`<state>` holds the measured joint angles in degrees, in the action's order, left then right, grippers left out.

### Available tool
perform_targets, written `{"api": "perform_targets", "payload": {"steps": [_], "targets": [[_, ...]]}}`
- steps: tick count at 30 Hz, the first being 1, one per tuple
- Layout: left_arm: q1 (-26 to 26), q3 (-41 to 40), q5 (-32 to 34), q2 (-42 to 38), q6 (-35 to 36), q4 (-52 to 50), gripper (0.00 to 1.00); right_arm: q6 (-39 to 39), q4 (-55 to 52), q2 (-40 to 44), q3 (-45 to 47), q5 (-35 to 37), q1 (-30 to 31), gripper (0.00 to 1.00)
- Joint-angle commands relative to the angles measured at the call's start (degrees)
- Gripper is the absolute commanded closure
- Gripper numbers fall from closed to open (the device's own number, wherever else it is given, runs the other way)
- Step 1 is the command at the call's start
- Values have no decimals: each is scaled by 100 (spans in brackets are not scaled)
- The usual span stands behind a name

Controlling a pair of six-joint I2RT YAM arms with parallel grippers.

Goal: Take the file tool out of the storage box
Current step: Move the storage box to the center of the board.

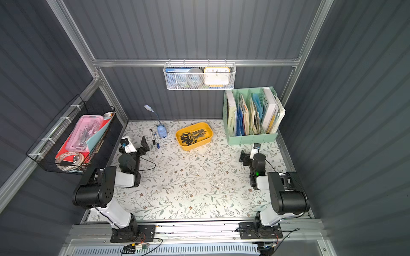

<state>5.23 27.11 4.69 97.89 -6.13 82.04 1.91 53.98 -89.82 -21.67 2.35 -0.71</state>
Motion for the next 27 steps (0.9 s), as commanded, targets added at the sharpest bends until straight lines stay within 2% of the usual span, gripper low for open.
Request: {"api": "perform_targets", "payload": {"steps": [1, 16, 18, 19, 21, 23, 27], "targets": [[30, 68, 24, -25, -28, 44, 1, 11, 43, -1, -17, 3, -23, 1], [30, 92, -82, -22, -11, 49, 1, 40, 3, -1, -40, 13, -26, 1], [30, 97, 378, -162, -76, -69, 1, -44, -91, 144, -47, -90, -21, 1], [24, 307, 592, -355, -177, -650, 1, -105, -468, 345, -172, -204, -5, 1], [21, 1368, 849, -624, -495, -2819, 0, -199, -1970, 803, -791, -115, 105, 1], [22, 2381, 967, -623, -725, -4294, 0, -36, -3298, 1130, -1509, 36, 150, 1], [-243, 3712, 669, -582, -1124, -6066, 1, 429, -5100, 1493, -2724, 448, 252, 1]]}}
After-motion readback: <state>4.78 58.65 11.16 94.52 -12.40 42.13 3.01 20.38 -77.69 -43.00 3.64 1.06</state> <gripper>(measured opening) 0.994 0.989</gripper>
